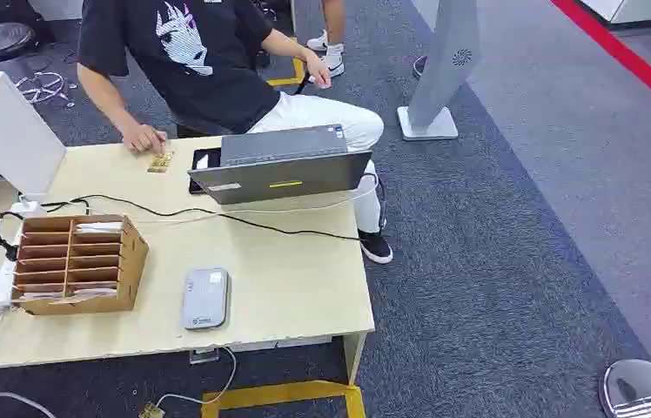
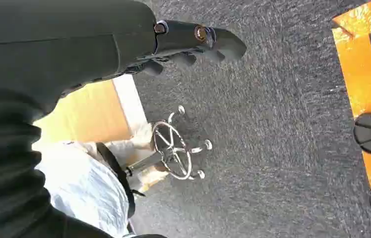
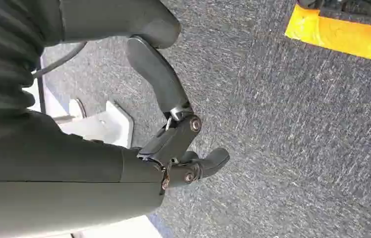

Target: Pass the card to the sensor for recognition and then transmit it.

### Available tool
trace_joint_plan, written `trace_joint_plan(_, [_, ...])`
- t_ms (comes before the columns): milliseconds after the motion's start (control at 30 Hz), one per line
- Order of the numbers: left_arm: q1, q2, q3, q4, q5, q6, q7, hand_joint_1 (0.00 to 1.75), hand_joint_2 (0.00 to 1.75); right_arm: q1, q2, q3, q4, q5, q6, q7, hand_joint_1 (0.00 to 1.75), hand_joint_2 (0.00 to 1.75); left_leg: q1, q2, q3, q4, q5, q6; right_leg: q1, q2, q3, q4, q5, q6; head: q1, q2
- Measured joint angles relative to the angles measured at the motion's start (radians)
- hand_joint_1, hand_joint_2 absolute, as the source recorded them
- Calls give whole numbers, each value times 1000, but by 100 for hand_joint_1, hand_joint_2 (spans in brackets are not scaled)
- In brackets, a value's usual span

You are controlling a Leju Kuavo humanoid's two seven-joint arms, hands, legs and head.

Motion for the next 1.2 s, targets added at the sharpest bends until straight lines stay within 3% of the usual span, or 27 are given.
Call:
trace_joint_plan(67, [-7,-2,6,-2,11,27,-30,0,175,1,0,0,-1,-21,-4,-11,0,175,0,0,1,0,0,0,0,0,-2,0,0,0,0,0])
trace_joint_plan(100, [-9,-19,8,-2,48,94,-100,0,175,4,2,-8,-1,-57,-18,-31,0,175,0,0,1,0,0,0,0,0,-2,0,0,0,0,0])
trace_joint_plan(167, [-27,-51,8,12,129,375,-328,0,175,16,10,-37,0,-129,-45,-75,0,175,0,-3,-1,0,1,1,0,-4,-2,0,0,0,0,0])
trace_joint_plan(200, [-41,-60,8,29,140,571,-398,0,175,21,13,-49,0,-142,-48,-87,0,175,0,-3,-1,0,1,1,0,-5,-1,0,0,0,1,0])
trace_joint_plan(233, [-54,-74,8,51,145,756,-423,0,175,25,16,-56,1,-145,-49,-94,0,175,0,-3,-2,0,1,1,0,-4,0,0,1,0,1,0])
trace_joint_plan(300, [-79,-90,8,92,158,1033,-392,0,175,29,19,-66,3,-150,-50,-96,0,175,0,0,-1,0,1,1,0,-1,0,0,2,0,0,0])
trace_joint_plan(333, [-84,-97,8,105,162,1078,-380,0,175,31,21,-71,4,-152,-50,-93,0,175,0,2,0,0,1,0,0,1,0,0,3,0,1,0])
trace_joint_plan(367, [-89,-100,8,114,164,1071,-369,0,175,33,21,-74,5,-154,-50,-88,0,175,0,2,0,0,1,0,0,1,-1,0,3,0,0,0])
trace_joint_plan(467, [-92,-104,9,132,167,929,-356,0,175,34,22,-81,6,-156,-50,-85,0,175,0,2,-1,0,1,0,0,1,-1,0,3,0,1,0])
trace_joint_plan(533, [-92,-105,9,142,167,911,-356,0,175,34,22,-82,6,-157,-50,-85,0,175,0,1,-1,0,1,0,0,1,-2,0,3,1,1,0])
trace_joint_plan(833, [-97,-107,9,156,173,895,-355,0,175,34,22,-84,6,-164,-45,-76,0,175,0,2,-1,0,1,-1,0,1,-2,0,3,0,1,0])
trace_joint_plan(1200, [-98,-109,9,159,224,946,-531,0,175,39,22,-100,8,-196,-44,-100,0,175,0,2,-1,0,1,0,0,2,-2,0,3,0,1,0])
